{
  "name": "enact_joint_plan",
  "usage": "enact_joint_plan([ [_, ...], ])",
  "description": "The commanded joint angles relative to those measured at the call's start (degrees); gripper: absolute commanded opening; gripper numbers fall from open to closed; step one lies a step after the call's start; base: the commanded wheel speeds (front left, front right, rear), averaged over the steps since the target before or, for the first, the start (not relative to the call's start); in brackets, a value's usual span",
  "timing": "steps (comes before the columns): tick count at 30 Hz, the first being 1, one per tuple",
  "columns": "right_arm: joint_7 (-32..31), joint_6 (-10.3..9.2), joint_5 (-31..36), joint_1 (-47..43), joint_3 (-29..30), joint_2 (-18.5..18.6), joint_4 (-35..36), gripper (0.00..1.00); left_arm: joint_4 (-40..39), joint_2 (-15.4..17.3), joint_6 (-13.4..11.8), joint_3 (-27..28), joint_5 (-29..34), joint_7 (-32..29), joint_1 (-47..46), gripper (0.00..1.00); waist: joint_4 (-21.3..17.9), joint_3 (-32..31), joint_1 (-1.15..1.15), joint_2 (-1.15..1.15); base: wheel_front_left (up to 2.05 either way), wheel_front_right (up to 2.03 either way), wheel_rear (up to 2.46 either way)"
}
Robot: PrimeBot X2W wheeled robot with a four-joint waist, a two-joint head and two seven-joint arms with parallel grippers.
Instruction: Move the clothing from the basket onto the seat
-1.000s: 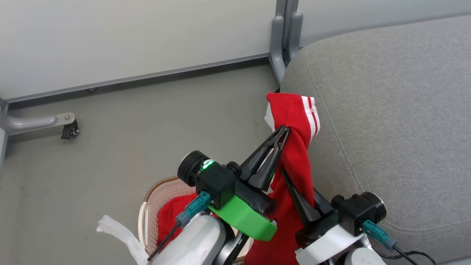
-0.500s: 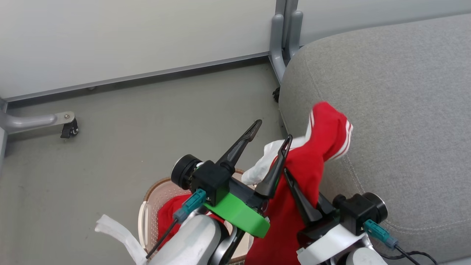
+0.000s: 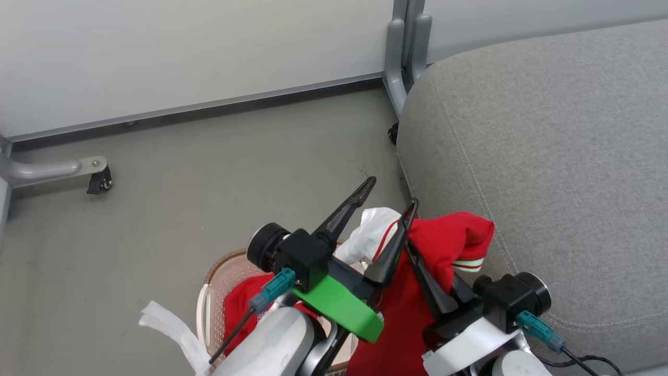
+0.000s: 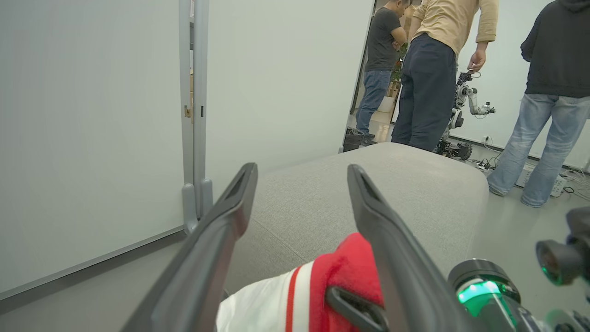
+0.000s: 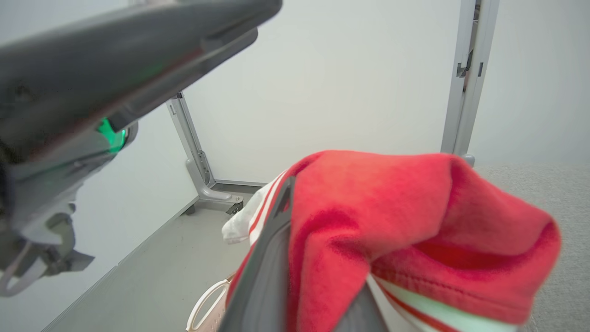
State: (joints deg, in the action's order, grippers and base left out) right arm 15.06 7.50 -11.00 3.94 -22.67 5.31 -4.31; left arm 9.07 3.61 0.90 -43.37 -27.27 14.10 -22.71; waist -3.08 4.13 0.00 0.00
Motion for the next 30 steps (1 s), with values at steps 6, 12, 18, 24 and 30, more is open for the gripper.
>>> enact_joint_plan([
  [6,0.2,-0.02,0.6,0.8,1.1,0.2,0.6,0.00,-0.3,1.5,-0.8,-0.1,0.8,-0.8,-0.3,1.00,-1.2,1.0,0.00,0.00,0.00,0.00,0.00],
  [12,0.2,-0.02,1.4,1.4,2.7,-0.1,2.5,0.00,-0.3,3.2,-1.3,0.3,1.2,-0.6,-0.5,1.00,-4.9,2.9,0.00,0.00,0.00,0.00,0.00],
  [18,0.2,-0.02,2.3,2.3,4.8,-0.4,6.2,0.00,-1.1,5.5,-1.0,1.3,2.2,0.2,-0.2,1.00,-10.9,5.6,0.00,0.00,0.00,0.00,0.00],
  [24,0.2,-0.02,2.6,1.8,6.5,-0.9,9.6,0.00,-1.7,8.3,-0.2,0.6,4.4,0.6,1.3,1.00,-17.0,7.6,0.00,0.00,0.00,0.00,0.00],
  [30,0.2,-0.02,3.8,0.3,8.7,-1.5,12.6,0.00,-1.6,10.1,0.1,-0.3,4.7,0.2,2.7,1.00,-21.7,9.5,0.00,0.00,0.00,0.00,0.00],
])
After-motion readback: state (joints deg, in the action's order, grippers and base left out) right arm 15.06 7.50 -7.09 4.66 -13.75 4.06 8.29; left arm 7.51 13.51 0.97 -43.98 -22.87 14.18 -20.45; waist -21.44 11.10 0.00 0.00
